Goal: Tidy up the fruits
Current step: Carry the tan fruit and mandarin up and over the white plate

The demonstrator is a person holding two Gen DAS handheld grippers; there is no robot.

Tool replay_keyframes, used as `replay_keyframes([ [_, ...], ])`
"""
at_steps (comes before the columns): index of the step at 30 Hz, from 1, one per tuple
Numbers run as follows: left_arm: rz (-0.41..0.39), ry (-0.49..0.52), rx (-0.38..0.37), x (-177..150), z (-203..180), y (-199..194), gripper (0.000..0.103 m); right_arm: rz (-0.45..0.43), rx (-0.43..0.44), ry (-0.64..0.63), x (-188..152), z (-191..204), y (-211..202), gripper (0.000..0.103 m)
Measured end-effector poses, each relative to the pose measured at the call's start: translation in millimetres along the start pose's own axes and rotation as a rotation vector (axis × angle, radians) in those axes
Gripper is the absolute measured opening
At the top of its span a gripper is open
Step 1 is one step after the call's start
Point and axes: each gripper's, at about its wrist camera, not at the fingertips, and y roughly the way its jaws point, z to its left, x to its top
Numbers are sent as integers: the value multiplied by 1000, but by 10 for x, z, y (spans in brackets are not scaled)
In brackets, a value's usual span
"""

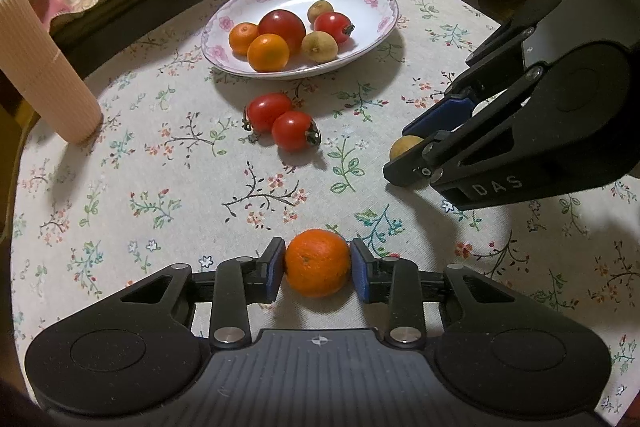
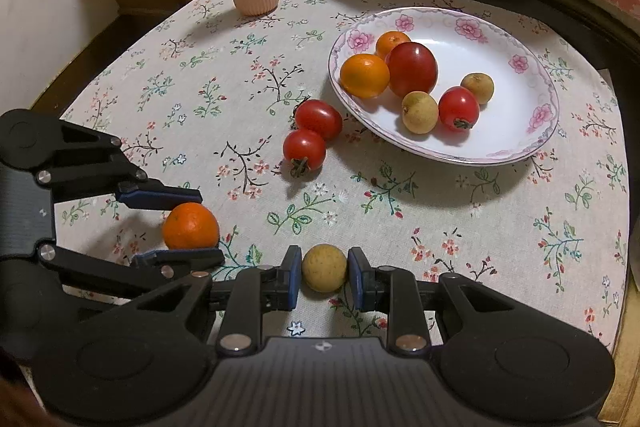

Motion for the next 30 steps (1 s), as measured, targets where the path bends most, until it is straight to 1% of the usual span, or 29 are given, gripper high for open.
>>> replay_keyframes([
  [17,-14,6,8,63,32,-38,43,-21,8,3,0,-6,-93,28],
  [30,-55,3,22,168,35,-78,43,-57,20,16,37,-11,-205,28],
])
